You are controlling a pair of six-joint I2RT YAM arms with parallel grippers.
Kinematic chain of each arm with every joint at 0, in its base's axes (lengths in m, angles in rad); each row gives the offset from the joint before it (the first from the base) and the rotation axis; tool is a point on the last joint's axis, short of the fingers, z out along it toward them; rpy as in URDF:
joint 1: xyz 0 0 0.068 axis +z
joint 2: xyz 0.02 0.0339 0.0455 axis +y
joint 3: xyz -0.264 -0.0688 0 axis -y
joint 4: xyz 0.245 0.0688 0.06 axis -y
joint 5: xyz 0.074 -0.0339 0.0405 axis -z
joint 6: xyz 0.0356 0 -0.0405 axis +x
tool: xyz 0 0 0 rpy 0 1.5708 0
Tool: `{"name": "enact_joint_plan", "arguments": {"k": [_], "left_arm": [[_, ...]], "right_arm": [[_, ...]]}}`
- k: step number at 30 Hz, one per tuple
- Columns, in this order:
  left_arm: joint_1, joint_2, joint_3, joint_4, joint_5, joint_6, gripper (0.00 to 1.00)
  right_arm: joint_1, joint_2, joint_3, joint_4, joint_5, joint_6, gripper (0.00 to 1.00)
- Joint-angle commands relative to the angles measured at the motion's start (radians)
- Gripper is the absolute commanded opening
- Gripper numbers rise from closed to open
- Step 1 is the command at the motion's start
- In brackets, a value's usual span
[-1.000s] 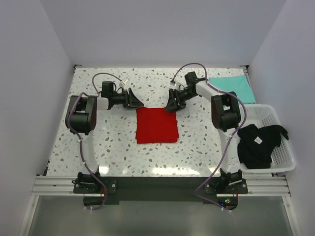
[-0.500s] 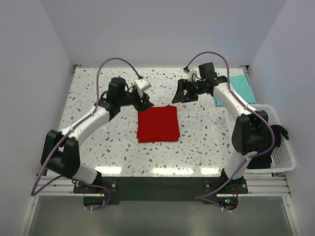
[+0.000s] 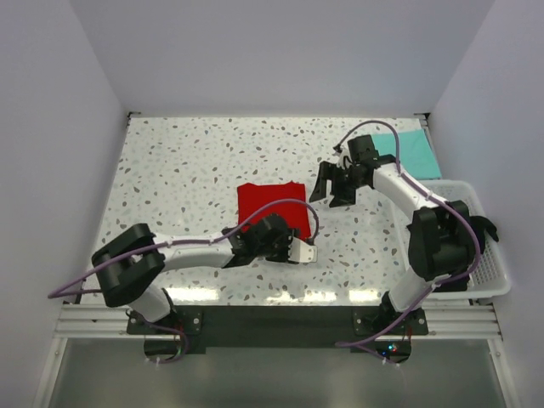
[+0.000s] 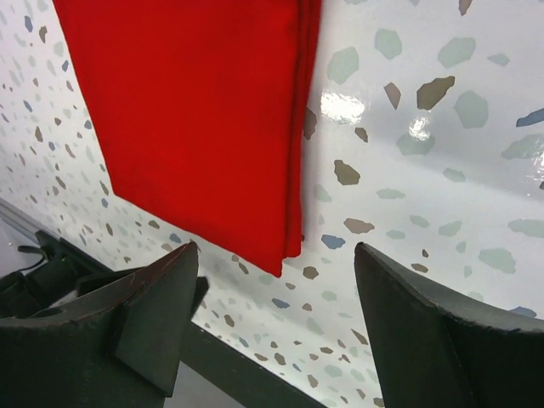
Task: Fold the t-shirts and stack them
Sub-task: Neatly place the folded tshirt to the corner
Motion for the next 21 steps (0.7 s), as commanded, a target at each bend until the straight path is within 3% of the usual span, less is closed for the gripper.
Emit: {"name": "enact_joint_plan", "arguments": {"k": [1,11,15,19,21], "left_arm": [[-0.046,0.083,0.051,0.141,-0.124,0.063,0.51],[-0.088,0.285,0.128,0.234,-0.158,0.043,0.49],[-0.065,0.312,0.148,0.243,-0.132,0.011,0.30],[-0.031,0.278,0.147,0.245,-0.089,-0.022,0.00],[0.000,0.243,0.148,0.236,-0.034,-0.032,0.00]], "right_arm": [[-0.012,0.011,-0.006,0.012,-0.027,0.051,0.78],[-0.024,0.021,-0.066,0.046,-0.063,0.091,0.78],[-0.026,0.025,-0.096,0.075,-0.118,0.098,0.77],[-0.024,0.045,-0.100,0.093,-0.124,0.096,0.77],[-0.024,0.056,-0.106,0.099,-0.127,0.101,0.77]]}}
